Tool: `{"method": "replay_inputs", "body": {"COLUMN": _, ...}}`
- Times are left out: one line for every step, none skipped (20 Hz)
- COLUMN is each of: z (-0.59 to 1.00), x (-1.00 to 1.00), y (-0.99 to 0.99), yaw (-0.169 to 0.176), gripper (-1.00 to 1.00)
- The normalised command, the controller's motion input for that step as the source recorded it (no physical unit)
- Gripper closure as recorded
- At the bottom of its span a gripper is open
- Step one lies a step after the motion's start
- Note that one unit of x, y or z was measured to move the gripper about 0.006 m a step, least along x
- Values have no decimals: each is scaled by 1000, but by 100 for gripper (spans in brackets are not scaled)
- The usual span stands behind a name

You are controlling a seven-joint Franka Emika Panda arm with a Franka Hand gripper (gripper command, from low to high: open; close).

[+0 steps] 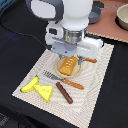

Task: Interact with the objects in diverse but meaningful ways.

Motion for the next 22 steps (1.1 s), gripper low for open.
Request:
{"method": "replay_inputs", "body": {"z": -191, "x": 0, "y": -46, "yaw": -88, "gripper": -100}}
{"method": "replay_inputs", "body": {"z": -180, "x": 0, "y": -60, "yaw": -87, "gripper": -100}}
{"method": "replay_inputs", "body": {"z": -169, "x": 0, "y": -66, "yaw": -83, "gripper": -100}}
{"method": "replay_inputs", "body": {"z": -166, "x": 0, "y": -54, "yaw": -79, "gripper": -100}}
{"method": "replay_inputs", "body": {"z": -151, "x": 0, "y": -63, "yaw": -78, "gripper": -100}}
{"method": "replay_inputs", "body": {"z": -131, "x": 0, "y": -40, "yaw": -76, "gripper": -100}}
{"method": "replay_inputs", "body": {"z": -129, "x": 0, "y": -26, "yaw": -73, "gripper": -100}}
{"method": "replay_inputs", "body": {"z": -129, "x": 0, "y": -34, "yaw": -73, "gripper": -100}}
{"method": "replay_inputs", "body": {"z": -117, "x": 0, "y": -51, "yaw": -71, "gripper": -100}}
{"method": "replay_inputs", "body": {"z": -103, "x": 0, "y": -57, "yaw": -71, "gripper": -100}}
{"method": "replay_inputs", "body": {"z": -86, "x": 0, "y": -37, "yaw": -69, "gripper": -100}}
{"method": "replay_inputs", "body": {"z": -74, "x": 3, "y": -31, "yaw": -68, "gripper": -100}}
{"method": "replay_inputs", "body": {"z": -66, "x": 0, "y": -49, "yaw": -65, "gripper": -100}}
{"method": "replay_inputs", "body": {"z": -63, "x": 0, "y": -43, "yaw": -63, "gripper": -100}}
{"method": "replay_inputs", "body": {"z": -54, "x": 0, "y": -31, "yaw": -61, "gripper": -100}}
{"method": "replay_inputs", "body": {"z": -60, "x": 11, "y": -26, "yaw": -60, "gripper": 100}}
{"method": "replay_inputs", "body": {"z": -74, "x": 0, "y": -49, "yaw": -60, "gripper": 100}}
{"method": "replay_inputs", "body": {"z": -63, "x": 0, "y": -54, "yaw": -61, "gripper": 100}}
{"method": "replay_inputs", "body": {"z": -57, "x": 0, "y": -43, "yaw": -60, "gripper": 100}}
{"method": "replay_inputs", "body": {"z": -66, "x": 0, "y": -43, "yaw": -61, "gripper": 100}}
{"method": "replay_inputs", "body": {"z": -69, "x": 0, "y": -60, "yaw": -61, "gripper": 100}}
{"method": "replay_inputs", "body": {"z": -74, "x": 0, "y": -54, "yaw": -62, "gripper": 100}}
